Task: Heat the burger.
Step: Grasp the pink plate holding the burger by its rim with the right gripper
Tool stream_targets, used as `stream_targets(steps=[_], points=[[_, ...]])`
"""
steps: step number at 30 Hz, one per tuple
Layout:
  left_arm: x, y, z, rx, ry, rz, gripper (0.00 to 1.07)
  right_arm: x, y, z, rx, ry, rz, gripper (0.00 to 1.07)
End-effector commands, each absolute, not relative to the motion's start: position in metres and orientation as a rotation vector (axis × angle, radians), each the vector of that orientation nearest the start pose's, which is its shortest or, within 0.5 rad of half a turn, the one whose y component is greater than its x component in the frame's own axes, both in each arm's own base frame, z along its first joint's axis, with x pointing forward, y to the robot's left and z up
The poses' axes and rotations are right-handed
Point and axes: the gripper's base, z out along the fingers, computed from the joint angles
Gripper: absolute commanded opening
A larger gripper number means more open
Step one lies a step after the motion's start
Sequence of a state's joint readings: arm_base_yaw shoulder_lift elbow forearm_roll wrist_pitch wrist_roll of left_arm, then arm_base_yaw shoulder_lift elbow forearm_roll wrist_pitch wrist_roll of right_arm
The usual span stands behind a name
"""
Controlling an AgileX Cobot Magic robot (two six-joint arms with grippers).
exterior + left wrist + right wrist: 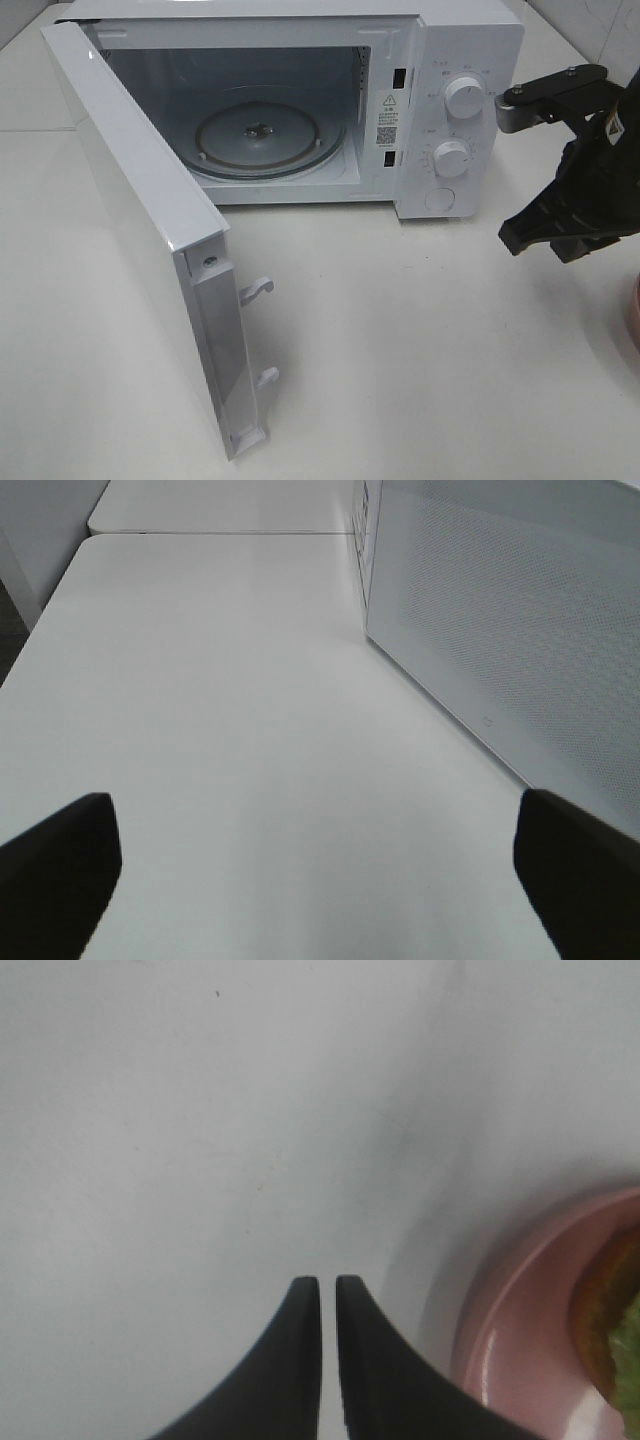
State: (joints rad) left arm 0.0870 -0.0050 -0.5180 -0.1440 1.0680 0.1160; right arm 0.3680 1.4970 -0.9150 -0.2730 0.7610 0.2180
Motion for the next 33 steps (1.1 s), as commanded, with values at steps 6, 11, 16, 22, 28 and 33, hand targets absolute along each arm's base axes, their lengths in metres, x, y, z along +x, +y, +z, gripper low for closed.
stream_targets(steps=[6,11,16,22,28,33], points=[[-0.010,-0.012,0.281,0.034,2.011,-0.039,1.01,0.261,0.066,0.226,-0.471,2.842,-0.279,0.09],[-0.010,-0.012,0.281,0.034,2.011,-0.039,1.01,0.265,0.045,0.226,-0.386,2.868,-0.303,0.09],[-0.010,-0.012,0.281,0.034,2.011,-0.039,1.01,0.263,0.021,0.225,-0.347,2.928,-0.360,0.10],[-0.010,-0.012,0.281,0.034,2.011,-0.039,1.01,0.252,0.007,0.210,-0.350,2.985,-0.391,0.10],[-0.010,-0.012,0.281,0.034,2.011,-0.039,1.01,0.240,0.009,0.184,-0.464,2.962,-0.341,0.11],[-0.010,-0.012,0.281,0.034,2.011,-0.039,1.01,0.241,0.014,0.180,-0.403,2.932,-0.251,0.23]])
